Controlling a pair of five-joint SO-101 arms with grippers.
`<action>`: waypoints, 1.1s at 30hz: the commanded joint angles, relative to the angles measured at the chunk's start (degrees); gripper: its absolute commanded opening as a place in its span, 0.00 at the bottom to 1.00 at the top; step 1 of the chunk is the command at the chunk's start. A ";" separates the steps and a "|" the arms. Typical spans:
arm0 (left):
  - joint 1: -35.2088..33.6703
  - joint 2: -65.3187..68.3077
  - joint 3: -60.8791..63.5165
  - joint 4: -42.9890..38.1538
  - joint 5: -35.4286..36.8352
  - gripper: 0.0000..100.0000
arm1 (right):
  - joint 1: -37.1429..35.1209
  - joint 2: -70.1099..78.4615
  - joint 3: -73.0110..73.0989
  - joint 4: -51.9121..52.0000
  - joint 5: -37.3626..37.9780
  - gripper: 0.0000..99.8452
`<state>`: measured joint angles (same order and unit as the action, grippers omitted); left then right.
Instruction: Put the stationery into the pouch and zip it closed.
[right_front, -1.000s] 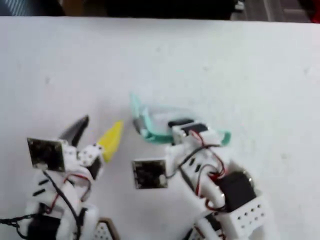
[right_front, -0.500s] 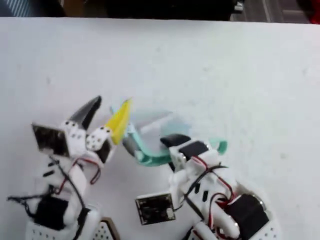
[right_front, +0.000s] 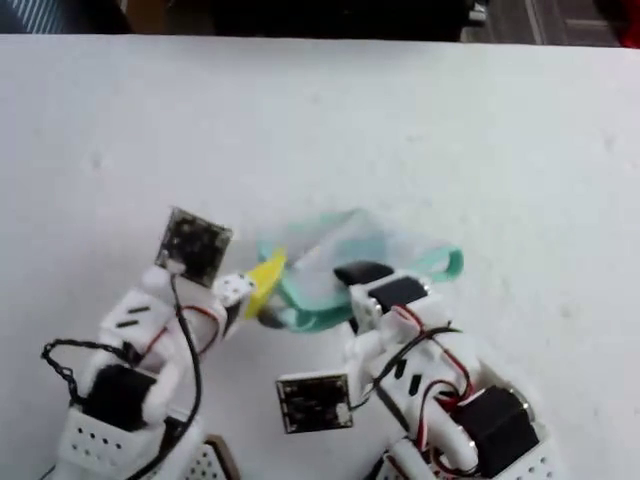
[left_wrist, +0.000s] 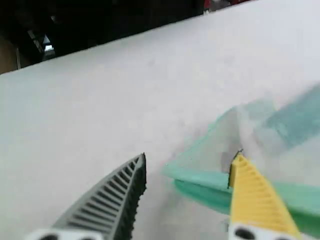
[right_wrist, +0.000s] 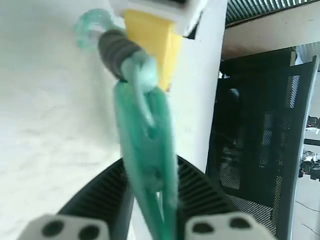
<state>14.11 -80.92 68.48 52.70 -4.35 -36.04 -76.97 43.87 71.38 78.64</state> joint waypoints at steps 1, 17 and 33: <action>-1.36 -4.09 -5.54 13.71 -2.64 0.29 | 1.98 -0.92 -1.23 -2.77 -0.44 0.02; 2.59 -23.25 -5.19 19.96 -2.29 0.29 | 2.24 -1.36 4.84 -9.27 -3.34 0.02; 9.01 -23.25 -6.68 17.49 -7.30 0.29 | 1.10 -1.01 4.75 -12.18 -8.53 0.02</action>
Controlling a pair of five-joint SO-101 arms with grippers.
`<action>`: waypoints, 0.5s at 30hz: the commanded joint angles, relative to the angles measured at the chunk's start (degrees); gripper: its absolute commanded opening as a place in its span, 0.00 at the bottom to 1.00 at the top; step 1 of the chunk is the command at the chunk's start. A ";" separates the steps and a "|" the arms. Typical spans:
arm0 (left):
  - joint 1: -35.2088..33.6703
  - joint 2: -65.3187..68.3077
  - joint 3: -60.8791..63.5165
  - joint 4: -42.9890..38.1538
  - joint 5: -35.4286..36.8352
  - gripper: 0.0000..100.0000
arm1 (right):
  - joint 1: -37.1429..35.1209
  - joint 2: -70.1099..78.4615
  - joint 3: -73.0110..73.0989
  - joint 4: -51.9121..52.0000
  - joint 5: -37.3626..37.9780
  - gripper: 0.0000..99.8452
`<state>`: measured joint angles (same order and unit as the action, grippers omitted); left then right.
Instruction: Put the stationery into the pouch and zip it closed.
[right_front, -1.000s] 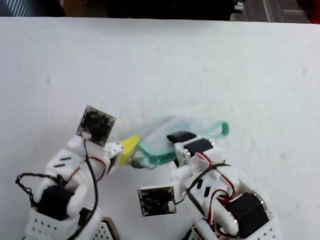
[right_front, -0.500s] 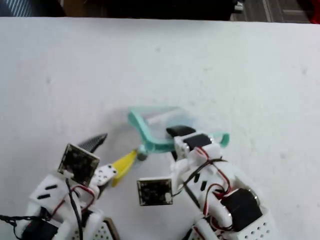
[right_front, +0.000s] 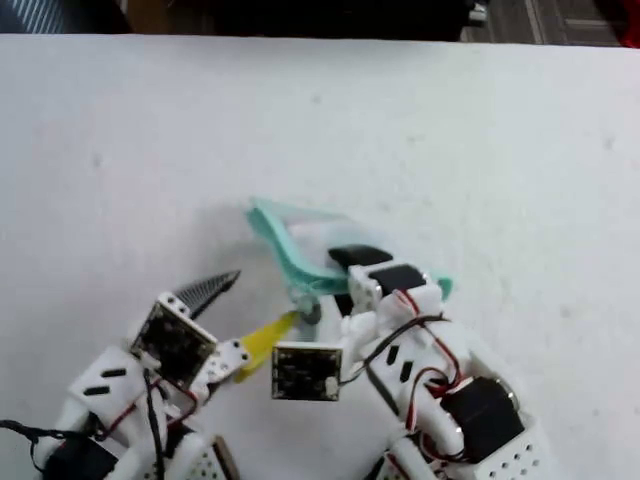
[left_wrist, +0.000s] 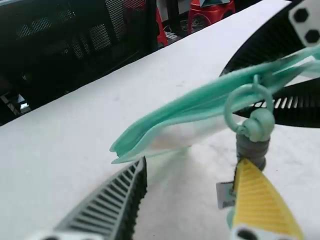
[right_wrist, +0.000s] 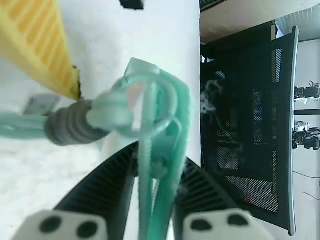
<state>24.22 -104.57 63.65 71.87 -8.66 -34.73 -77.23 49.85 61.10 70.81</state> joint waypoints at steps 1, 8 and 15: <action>-2.77 0.31 -2.20 -2.11 -3.60 0.29 | -0.13 -0.75 -1.23 -1.19 -0.70 0.02; -11.47 0.31 -6.33 -2.46 -10.46 0.29 | -0.31 -1.10 -1.23 1.71 -0.62 0.02; -10.15 0.31 -3.78 -3.34 -18.64 0.29 | -0.57 -1.10 -1.23 1.89 -0.62 0.02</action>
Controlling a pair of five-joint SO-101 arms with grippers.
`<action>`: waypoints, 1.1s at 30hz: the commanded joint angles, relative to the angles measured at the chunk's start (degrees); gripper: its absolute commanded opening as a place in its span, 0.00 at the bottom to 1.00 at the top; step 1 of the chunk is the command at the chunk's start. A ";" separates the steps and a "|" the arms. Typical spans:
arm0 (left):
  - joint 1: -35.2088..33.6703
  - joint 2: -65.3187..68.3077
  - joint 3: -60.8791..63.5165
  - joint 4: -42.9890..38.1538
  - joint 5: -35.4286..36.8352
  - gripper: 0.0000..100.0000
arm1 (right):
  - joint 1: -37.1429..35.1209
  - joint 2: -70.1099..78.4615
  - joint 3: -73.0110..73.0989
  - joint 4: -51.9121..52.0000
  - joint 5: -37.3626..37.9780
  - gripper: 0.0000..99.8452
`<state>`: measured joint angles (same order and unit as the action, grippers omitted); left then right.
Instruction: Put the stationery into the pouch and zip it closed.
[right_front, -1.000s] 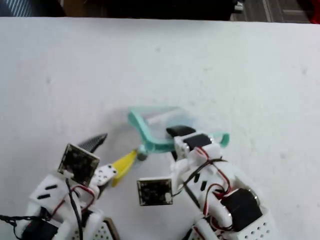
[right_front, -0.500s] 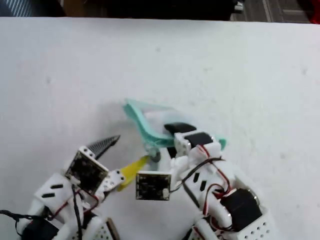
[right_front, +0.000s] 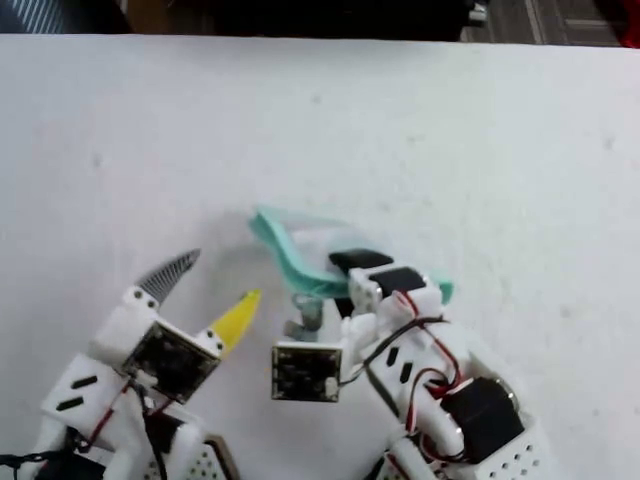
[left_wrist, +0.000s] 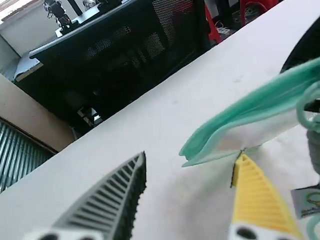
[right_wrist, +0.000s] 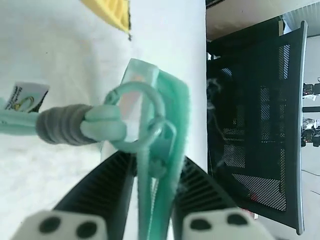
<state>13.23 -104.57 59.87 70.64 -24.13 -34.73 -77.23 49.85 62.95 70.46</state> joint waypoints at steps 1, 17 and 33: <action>1.89 0.31 0.88 -2.90 -3.52 0.29 | -1.36 -1.10 -1.23 0.04 -0.35 0.02; 17.45 0.31 8.00 -8.88 -3.25 0.28 | -11.12 -0.57 -14.42 9.01 -4.75 0.02; 11.56 0.31 8.70 -16.62 -2.99 0.29 | -11.91 -0.48 -14.07 11.82 0.09 0.02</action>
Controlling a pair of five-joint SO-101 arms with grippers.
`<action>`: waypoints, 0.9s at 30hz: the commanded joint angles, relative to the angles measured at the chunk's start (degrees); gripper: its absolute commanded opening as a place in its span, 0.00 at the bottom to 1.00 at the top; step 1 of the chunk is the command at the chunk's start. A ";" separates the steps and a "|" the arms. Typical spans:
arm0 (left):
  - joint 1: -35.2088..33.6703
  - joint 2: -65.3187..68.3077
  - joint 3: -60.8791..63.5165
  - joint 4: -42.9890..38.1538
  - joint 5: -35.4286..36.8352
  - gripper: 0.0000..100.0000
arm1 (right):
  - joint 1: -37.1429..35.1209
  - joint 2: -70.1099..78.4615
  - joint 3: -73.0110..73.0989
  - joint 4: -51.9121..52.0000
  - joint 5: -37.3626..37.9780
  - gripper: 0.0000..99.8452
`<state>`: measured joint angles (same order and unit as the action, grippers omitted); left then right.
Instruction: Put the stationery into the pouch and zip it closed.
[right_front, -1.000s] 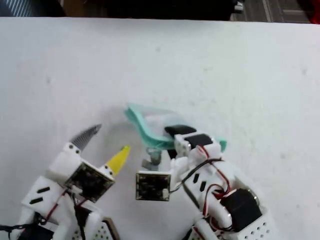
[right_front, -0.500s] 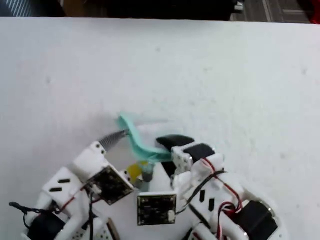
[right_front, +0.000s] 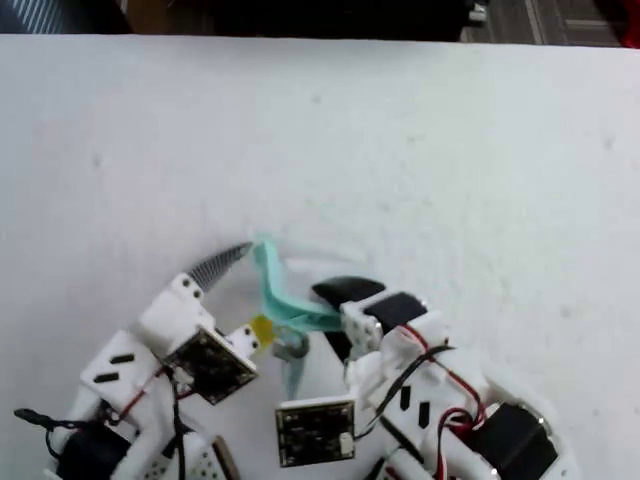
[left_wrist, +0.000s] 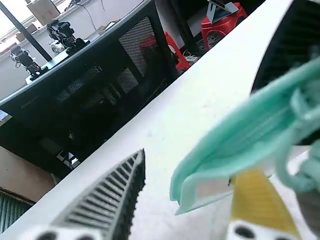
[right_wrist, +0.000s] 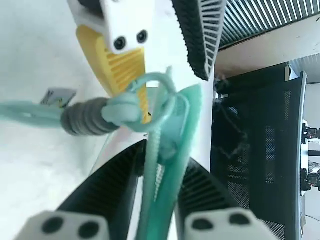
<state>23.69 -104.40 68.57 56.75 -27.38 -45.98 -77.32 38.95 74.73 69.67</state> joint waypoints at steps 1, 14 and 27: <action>2.15 0.13 0.18 -2.73 0.18 0.29 | -0.66 -0.40 -3.25 -0.04 0.88 0.02; 12.26 0.13 5.27 -2.64 0.26 0.23 | -0.48 -0.66 -2.99 -0.84 0.35 0.02; 14.90 0.13 4.84 -1.49 5.19 0.02 | -0.22 -0.48 3.69 -8.57 0.35 0.02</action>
<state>36.53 -104.31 74.20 55.43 -27.12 -45.98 -77.49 40.26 71.03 70.11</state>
